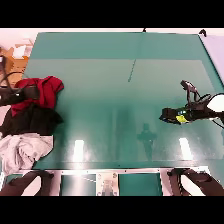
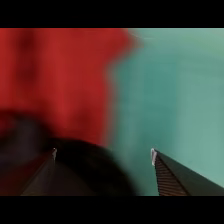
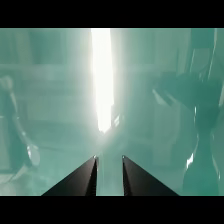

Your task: Fold the shirts.

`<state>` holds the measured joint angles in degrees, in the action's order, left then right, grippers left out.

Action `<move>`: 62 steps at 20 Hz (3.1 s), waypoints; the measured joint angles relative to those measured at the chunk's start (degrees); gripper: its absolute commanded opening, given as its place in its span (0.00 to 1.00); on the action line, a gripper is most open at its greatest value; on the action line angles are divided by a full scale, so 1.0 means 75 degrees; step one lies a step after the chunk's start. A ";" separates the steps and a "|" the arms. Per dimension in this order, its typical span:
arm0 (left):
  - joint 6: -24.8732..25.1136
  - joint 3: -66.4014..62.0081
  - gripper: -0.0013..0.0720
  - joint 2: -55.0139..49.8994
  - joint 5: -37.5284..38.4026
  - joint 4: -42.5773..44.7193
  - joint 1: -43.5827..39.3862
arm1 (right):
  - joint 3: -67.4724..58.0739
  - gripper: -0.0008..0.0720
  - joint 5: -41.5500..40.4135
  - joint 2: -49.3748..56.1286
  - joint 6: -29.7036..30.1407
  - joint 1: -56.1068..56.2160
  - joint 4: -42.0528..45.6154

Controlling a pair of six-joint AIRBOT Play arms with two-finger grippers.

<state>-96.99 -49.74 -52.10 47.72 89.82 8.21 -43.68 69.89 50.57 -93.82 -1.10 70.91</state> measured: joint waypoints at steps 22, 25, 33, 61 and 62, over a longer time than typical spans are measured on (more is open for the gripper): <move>0.0921 -0.2122 0.05 -0.4459 -0.0909 0.1125 0.1247 | 0.0000 0.27 -0.0717 0.0003 0.0000 0.0000 0.0003; 0.1486 -0.3037 0.05 -0.4243 0.0268 0.0058 0.1201 | 0.0000 0.27 -0.0720 0.0003 0.0000 0.0000 0.0000; 0.2404 -0.5834 0.05 -0.3212 0.2046 -0.3748 -0.1778 | -0.0277 0.16 -0.0723 0.0003 -0.0044 -0.0076 -0.0009; 0.1996 -0.3124 0.99 -0.5808 0.2684 -0.5327 -0.4380 | 0.0595 0.59 0.0204 0.1714 0.1801 -0.2116 -0.2716; 0.2104 -0.2935 0.99 -0.5890 0.2127 -0.5496 -0.4386 | 0.0714 0.58 0.0082 0.1877 0.1955 -0.2020 -0.2873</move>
<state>-81.21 -71.75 -96.27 63.68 48.60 -24.69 -38.33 70.50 64.64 -79.15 -16.25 49.36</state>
